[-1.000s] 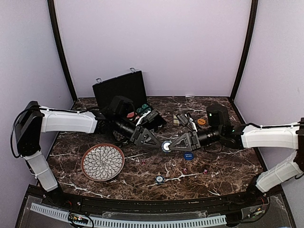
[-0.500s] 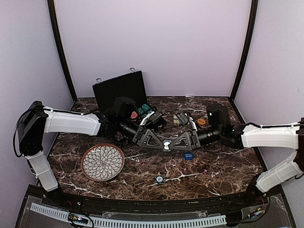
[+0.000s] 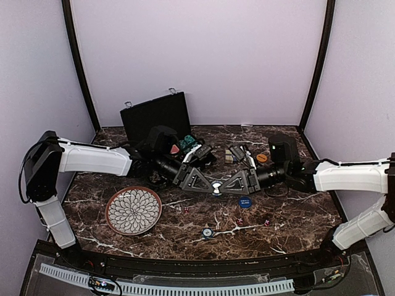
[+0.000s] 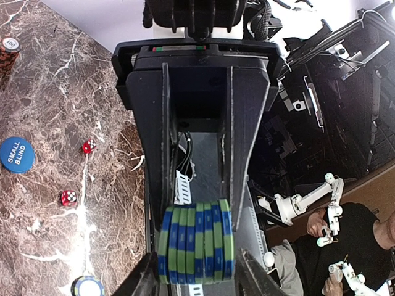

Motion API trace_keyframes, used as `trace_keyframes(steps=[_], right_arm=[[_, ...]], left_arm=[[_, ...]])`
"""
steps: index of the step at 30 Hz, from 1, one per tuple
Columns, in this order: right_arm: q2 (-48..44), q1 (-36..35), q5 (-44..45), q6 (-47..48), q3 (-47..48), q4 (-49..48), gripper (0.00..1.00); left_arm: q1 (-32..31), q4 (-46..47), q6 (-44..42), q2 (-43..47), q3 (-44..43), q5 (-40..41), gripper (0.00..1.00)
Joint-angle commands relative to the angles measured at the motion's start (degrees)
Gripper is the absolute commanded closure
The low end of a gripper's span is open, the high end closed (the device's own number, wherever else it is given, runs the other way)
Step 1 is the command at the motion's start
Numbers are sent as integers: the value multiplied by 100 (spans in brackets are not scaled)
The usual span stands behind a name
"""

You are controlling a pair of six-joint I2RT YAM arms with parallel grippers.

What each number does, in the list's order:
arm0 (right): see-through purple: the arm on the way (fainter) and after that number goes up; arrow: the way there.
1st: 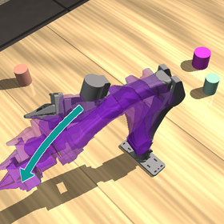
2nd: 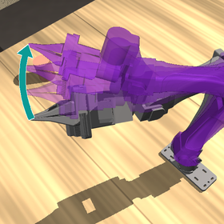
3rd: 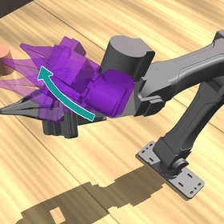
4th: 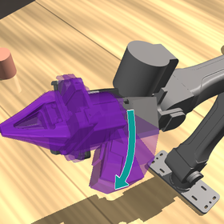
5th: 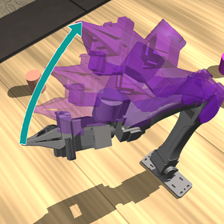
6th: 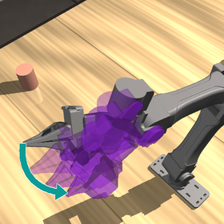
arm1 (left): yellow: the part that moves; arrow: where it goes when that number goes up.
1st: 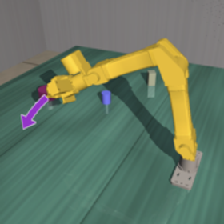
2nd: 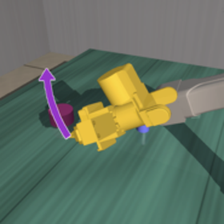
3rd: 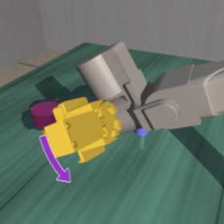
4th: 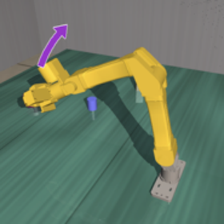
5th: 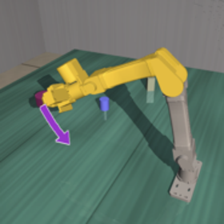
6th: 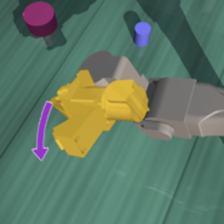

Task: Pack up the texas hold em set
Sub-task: Pass from the right arm to the left, then place the pile of poker chips in the slot.

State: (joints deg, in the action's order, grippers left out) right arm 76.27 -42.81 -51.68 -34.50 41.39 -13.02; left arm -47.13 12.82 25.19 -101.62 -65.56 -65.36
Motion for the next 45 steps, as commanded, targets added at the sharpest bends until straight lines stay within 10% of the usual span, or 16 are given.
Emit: trace_keyframes(steps=[1,11,16,28,45], right_arm=[[61,-17,-133,106,201,-253,100],[72,-26,-136,140,194,-210,100],[106,-26,-5,186,206,-96,98],[4,295,828,615,537,1091,20],[-90,595,1046,697,425,1282,18]], left_arm=[[-12,212,44,4,-150,-52,56],[-6,247,43,-13,-124,-39,64],[1,220,3,-13,-132,-17,89],[532,-444,-466,157,-394,676,100],[1315,-3898,-2974,-1448,-3799,3536,100]])
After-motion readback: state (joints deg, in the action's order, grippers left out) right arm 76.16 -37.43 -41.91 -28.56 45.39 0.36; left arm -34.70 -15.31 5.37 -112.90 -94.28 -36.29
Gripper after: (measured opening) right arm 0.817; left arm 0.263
